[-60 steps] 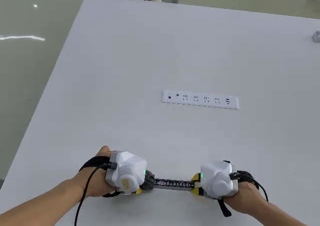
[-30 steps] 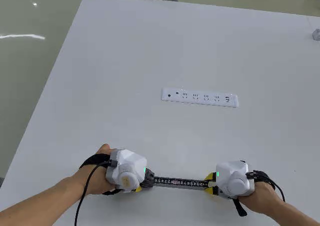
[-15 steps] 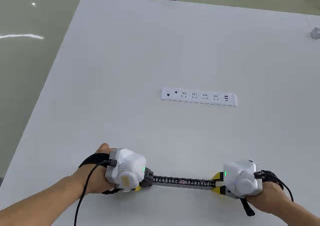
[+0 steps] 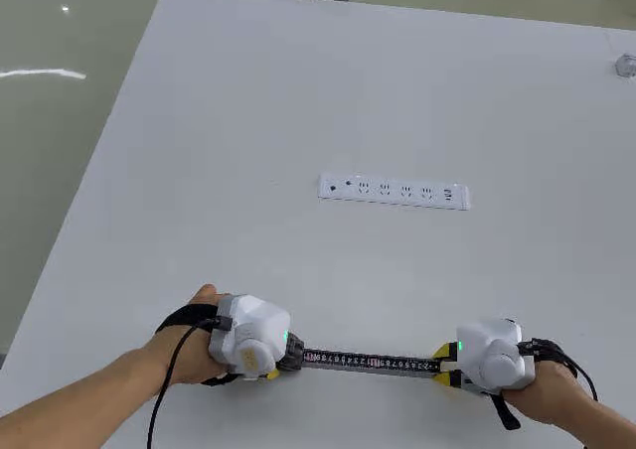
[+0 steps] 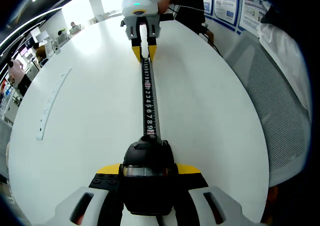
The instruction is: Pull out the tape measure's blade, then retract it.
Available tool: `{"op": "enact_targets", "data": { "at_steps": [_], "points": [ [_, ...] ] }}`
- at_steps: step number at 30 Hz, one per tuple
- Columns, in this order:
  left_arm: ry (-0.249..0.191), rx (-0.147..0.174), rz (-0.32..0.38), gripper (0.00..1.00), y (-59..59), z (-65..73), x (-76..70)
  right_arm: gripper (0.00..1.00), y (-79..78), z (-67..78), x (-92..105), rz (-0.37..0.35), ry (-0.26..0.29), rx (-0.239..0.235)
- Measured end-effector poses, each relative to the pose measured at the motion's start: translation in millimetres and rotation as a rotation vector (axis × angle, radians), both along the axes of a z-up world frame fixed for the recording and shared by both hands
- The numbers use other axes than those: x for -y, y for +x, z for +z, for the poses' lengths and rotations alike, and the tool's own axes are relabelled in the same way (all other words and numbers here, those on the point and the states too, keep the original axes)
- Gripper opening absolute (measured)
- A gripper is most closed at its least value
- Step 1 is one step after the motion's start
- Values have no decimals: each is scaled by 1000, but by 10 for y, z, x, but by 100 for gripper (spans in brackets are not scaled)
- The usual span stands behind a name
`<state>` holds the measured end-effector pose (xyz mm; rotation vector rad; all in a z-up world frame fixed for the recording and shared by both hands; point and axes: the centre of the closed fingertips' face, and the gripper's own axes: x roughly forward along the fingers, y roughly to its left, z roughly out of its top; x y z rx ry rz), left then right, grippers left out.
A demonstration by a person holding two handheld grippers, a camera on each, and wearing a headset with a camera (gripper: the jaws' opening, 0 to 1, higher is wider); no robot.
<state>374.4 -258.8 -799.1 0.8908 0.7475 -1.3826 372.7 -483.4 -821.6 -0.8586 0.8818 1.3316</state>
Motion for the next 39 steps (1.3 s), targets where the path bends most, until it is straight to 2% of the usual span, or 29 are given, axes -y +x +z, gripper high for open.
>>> {"op": "enact_targets", "data": {
  "at_steps": [23,39],
  "points": [
    [-3,5,0,35,-1,6,3,13,-12,0,134,-10,-22,-3],
    [-5,4,3,36,-4,10,13,14,-21,10,138,41,-68,7]
  ]
}}
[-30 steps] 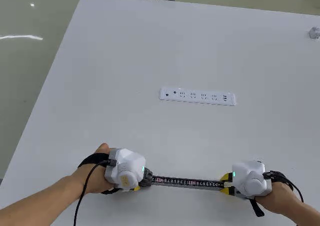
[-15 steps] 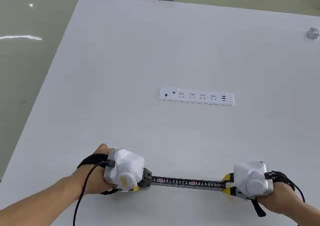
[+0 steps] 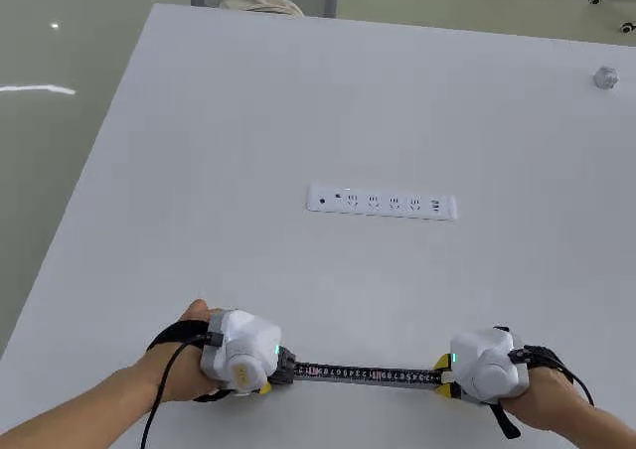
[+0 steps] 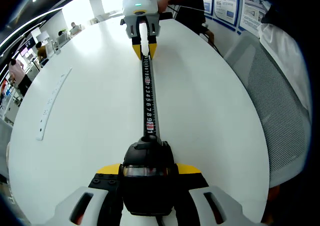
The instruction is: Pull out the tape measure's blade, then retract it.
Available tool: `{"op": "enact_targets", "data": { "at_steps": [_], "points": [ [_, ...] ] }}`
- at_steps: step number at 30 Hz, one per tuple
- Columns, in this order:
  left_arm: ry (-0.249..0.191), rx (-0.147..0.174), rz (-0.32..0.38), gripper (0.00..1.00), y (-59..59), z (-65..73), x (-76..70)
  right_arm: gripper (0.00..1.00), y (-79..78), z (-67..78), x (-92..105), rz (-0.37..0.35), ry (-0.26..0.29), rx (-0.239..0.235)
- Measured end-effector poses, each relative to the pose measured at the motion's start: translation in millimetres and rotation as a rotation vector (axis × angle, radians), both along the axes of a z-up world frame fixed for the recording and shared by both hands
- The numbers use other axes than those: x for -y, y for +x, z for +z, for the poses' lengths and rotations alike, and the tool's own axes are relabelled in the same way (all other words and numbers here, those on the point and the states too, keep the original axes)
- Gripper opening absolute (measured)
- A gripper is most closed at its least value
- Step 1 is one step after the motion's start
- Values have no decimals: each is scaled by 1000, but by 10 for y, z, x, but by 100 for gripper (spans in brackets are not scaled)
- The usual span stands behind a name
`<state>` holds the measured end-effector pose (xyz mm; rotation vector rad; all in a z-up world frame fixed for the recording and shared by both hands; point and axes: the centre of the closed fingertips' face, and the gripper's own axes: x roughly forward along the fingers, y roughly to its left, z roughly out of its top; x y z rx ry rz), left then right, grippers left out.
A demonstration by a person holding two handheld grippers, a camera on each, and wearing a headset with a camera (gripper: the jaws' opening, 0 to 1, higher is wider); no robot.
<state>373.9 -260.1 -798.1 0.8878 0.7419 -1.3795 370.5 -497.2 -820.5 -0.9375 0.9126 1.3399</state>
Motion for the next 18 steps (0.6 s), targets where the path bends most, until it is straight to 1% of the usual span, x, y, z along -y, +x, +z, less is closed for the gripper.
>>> {"op": "enact_targets", "data": {
  "at_steps": [11,12,18],
  "points": [
    [-2,6,-5,37,-4,2,4,16,4,-3,-1,39,-15,20],
    [-2,6,-7,37,-7,3,6,16,-3,-3,10,44,-25,18],
    [-4,6,-9,37,-7,5,3,16,2,-3,-3,52,-23,30]
  ]
}}
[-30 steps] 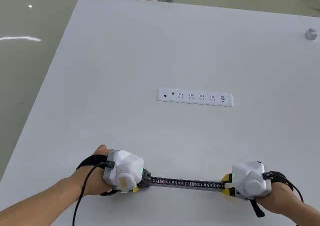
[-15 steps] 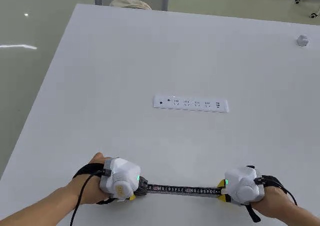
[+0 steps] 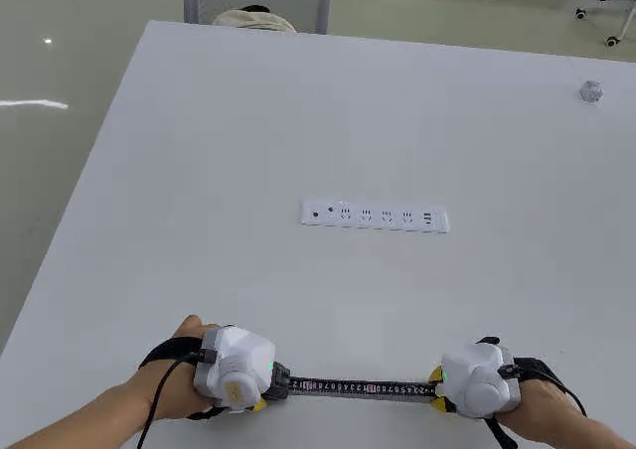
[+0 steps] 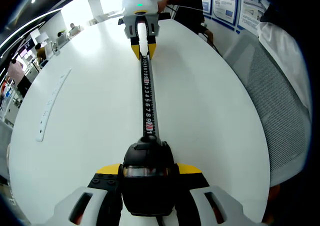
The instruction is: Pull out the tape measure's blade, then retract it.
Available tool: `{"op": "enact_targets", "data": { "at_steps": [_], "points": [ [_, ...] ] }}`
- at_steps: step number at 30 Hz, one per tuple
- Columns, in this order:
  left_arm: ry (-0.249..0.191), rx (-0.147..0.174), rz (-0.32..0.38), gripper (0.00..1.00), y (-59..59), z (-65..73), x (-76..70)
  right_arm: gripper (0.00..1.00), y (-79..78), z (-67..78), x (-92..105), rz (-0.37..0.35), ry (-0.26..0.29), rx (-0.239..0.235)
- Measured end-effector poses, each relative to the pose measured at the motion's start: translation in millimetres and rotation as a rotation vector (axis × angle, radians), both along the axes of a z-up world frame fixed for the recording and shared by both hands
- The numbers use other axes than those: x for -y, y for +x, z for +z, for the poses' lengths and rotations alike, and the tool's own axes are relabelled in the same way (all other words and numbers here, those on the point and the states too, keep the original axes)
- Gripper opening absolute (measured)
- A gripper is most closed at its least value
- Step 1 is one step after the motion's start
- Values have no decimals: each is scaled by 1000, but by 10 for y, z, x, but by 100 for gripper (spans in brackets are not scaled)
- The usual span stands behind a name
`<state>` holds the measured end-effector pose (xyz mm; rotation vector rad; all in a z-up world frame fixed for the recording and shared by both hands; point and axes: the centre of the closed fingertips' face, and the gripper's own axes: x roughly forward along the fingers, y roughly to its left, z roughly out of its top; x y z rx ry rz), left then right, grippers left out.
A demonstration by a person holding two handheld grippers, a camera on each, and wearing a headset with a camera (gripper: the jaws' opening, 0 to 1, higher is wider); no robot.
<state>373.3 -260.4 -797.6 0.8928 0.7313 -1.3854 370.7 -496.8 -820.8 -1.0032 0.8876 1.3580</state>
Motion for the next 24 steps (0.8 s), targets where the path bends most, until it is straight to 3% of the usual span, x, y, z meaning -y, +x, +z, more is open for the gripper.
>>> {"op": "enact_targets", "data": {
  "at_steps": [15,24],
  "points": [
    [-27,-5,35,37,25,22,9,20,29,4,-2,-42,0,-1],
    [-43,8,70,48,57,65,-14,26,17,3,11,-63,6,5]
  ]
}}
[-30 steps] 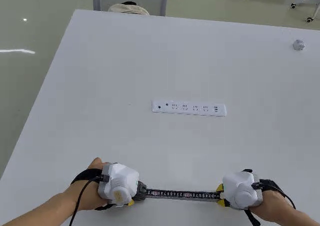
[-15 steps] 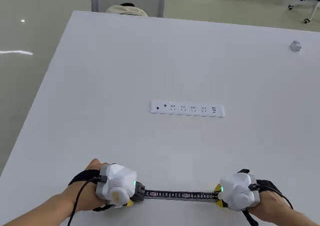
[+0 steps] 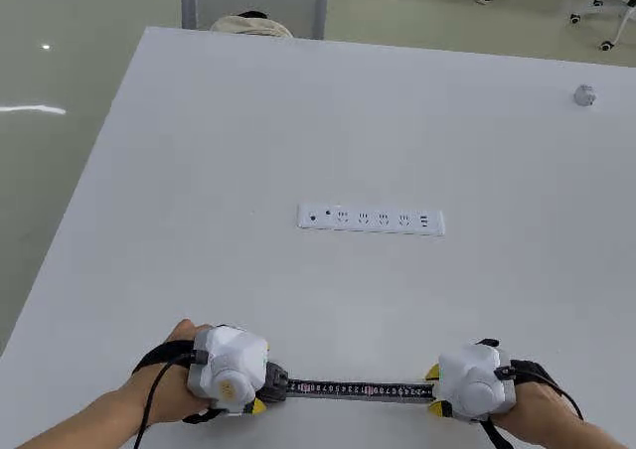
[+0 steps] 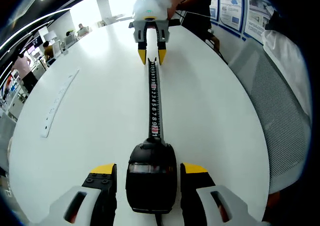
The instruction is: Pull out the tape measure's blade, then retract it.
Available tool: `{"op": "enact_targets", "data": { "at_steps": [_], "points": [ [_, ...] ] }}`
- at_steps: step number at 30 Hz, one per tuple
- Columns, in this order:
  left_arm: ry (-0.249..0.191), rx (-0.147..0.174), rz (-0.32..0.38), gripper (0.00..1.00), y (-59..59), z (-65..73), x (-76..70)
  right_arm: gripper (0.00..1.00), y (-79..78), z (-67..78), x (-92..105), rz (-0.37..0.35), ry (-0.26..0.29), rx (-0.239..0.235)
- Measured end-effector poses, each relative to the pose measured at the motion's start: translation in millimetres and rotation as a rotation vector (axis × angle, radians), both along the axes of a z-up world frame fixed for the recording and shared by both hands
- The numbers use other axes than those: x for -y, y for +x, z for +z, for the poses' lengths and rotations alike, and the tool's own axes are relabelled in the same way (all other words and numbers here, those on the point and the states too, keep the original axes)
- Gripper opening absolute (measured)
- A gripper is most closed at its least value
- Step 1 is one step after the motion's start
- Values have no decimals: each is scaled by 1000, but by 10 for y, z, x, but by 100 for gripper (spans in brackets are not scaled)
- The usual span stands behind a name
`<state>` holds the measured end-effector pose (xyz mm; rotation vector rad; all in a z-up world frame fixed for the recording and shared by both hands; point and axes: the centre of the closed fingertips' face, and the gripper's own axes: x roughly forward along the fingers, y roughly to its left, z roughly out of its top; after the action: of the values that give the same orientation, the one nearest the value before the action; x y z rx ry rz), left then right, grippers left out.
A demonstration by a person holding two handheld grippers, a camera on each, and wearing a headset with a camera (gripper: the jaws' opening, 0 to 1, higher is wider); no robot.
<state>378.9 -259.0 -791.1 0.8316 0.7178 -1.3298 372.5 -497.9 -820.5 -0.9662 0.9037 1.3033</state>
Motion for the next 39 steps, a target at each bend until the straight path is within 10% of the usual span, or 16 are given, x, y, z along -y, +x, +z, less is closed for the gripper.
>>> {"op": "enact_targets", "data": {
  "at_steps": [23,39],
  "points": [
    [-113,-74,312,64,-45,121,-233,36,-54,184,44,-243,95,15],
    [-161,-37,518,73,-18,177,-347,54,-89,251,144,-490,201,12]
  ]
}}
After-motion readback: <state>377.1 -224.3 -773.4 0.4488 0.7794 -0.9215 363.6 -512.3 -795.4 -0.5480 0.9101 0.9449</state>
